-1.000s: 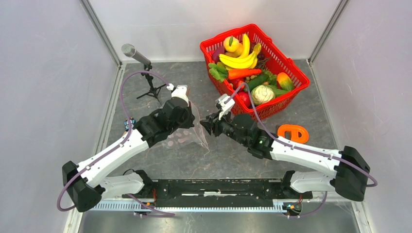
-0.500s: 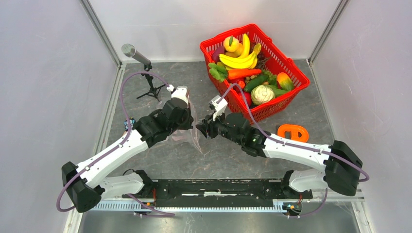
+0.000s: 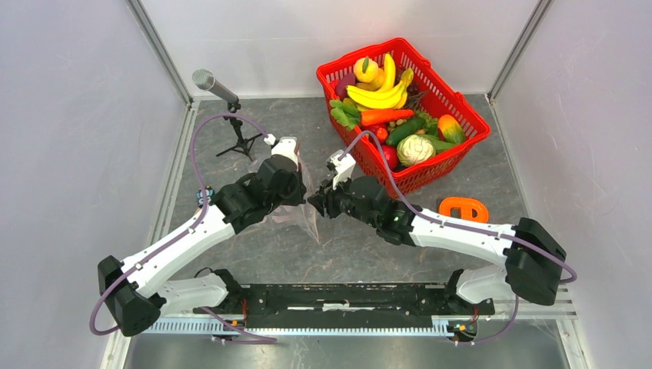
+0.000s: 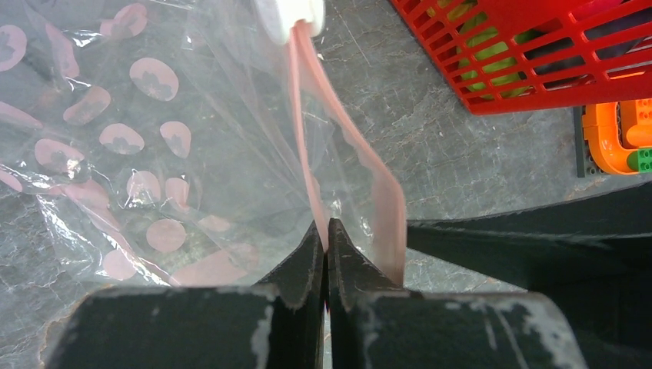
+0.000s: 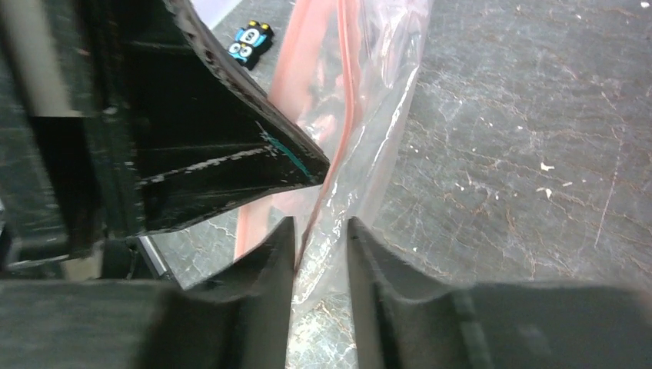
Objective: Place the food in the zip-top bag and seal the zipper
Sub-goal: Open the zipper of the food storage bag.
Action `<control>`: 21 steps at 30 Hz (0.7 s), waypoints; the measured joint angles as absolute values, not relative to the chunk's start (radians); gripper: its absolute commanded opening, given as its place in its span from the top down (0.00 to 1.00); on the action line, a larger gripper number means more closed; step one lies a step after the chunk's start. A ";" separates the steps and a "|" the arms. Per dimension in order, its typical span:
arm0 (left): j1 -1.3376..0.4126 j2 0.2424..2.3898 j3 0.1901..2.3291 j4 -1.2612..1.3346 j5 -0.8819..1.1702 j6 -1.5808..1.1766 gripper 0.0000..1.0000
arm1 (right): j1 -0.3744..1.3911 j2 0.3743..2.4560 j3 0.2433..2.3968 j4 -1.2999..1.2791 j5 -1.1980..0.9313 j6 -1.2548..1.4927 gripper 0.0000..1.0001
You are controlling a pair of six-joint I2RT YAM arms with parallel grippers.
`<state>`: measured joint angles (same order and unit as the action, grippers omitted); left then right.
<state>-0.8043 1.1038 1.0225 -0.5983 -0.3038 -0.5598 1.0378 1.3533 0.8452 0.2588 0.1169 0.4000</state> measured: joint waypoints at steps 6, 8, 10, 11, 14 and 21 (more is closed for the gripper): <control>-0.804 1.103 1.023 -0.604 -0.304 -0.560 0.90 | 1.039 1.383 0.860 0.219 0.163 0.393 1.00; -0.804 1.103 1.023 -0.608 -0.305 -0.559 0.80 | 1.039 1.383 0.860 0.218 0.182 0.390 1.00; -0.804 1.103 1.023 -0.613 -0.304 -0.556 0.74 | 1.039 1.383 0.860 0.215 0.200 0.392 1.00; -0.804 1.103 1.023 -0.615 -0.301 -0.554 0.74 | 1.039 1.383 0.860 0.215 0.210 0.394 1.00; -0.804 1.108 1.031 -0.635 -0.287 -0.548 0.77 | 1.039 1.379 0.860 0.216 0.228 0.403 1.00; -0.804 1.134 1.044 -0.666 -0.278 -0.535 0.98 | 1.039 1.345 0.835 0.225 0.261 0.427 1.00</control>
<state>-0.8043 1.1339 1.0439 -0.6659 -0.2783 -0.5350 1.0386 1.3453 0.8352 0.2249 0.2611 0.4267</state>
